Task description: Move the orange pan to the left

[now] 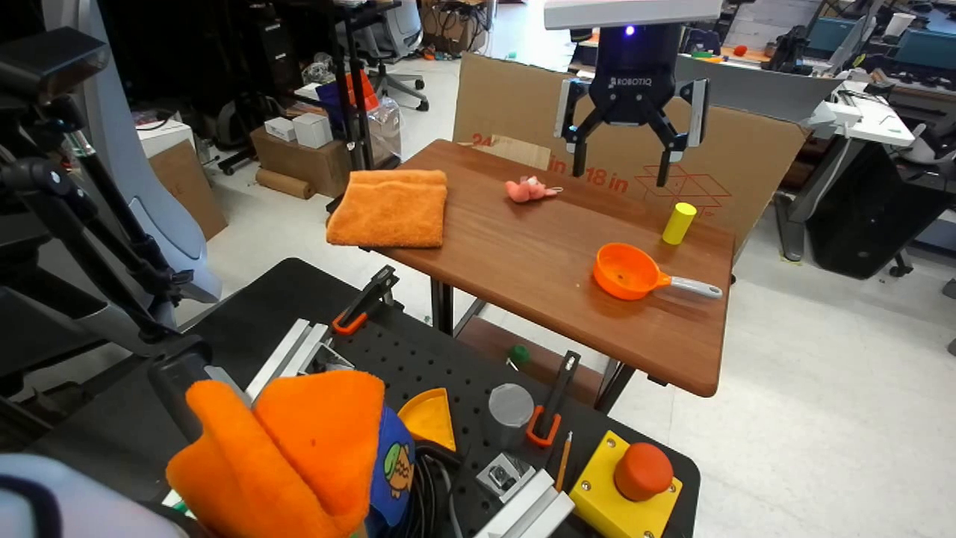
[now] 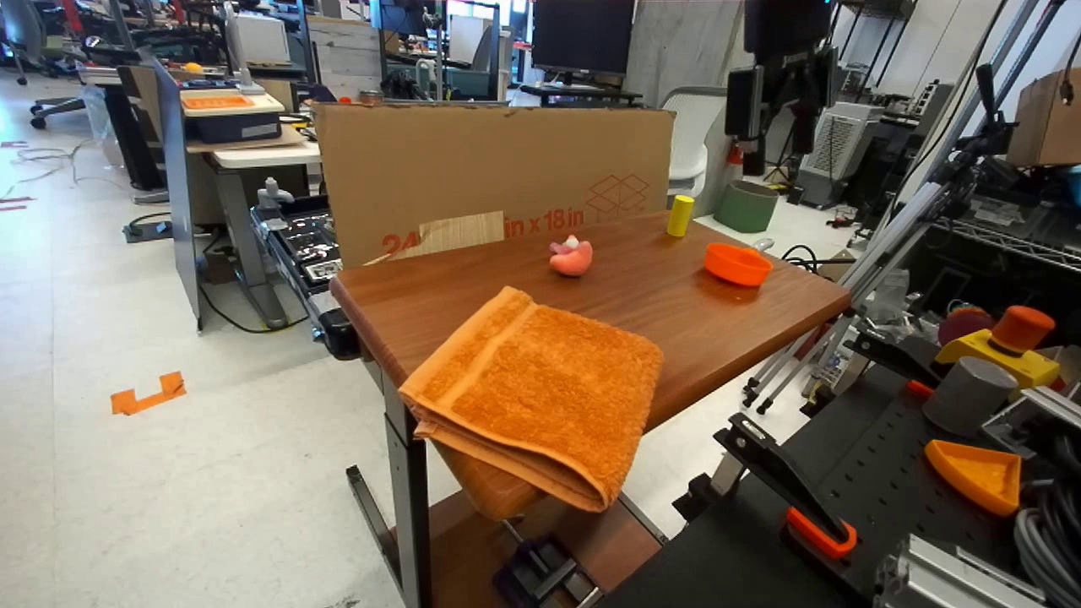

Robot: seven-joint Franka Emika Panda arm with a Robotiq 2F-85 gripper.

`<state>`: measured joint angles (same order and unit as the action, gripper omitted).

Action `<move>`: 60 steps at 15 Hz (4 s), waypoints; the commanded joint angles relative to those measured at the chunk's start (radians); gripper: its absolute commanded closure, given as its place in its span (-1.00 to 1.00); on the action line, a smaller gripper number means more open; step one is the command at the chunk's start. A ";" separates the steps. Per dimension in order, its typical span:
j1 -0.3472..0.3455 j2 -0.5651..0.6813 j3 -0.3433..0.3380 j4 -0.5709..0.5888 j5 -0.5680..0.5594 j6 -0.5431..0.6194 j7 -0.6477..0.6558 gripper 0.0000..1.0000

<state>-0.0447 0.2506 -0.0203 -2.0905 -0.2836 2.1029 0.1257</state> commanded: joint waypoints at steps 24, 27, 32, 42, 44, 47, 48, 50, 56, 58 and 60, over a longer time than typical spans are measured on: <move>0.070 0.465 -0.088 0.340 0.119 -0.010 0.270 0.62; 0.067 0.469 -0.098 0.362 0.147 -0.030 0.272 0.96; 0.100 0.403 -0.094 0.280 0.100 -0.125 0.221 0.92; 0.186 0.245 -0.037 -0.063 -0.020 0.106 0.166 0.92; 0.189 0.267 -0.046 -0.052 -0.030 0.128 0.175 0.92; 0.203 0.287 -0.054 -0.039 -0.051 0.167 0.189 0.92; 0.211 0.291 -0.059 -0.033 -0.067 0.145 0.193 0.17; 0.215 0.299 -0.063 -0.026 -0.086 0.108 0.194 0.03; 0.191 0.142 -0.010 -0.101 -0.050 -0.077 0.079 -0.74; 0.190 0.220 -0.015 -0.049 -0.062 -0.056 0.110 -0.51; 0.187 0.149 0.004 -0.081 -0.060 -0.081 0.087 -0.78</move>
<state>0.1519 0.3968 -0.0255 -2.1751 -0.3412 2.0250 0.2105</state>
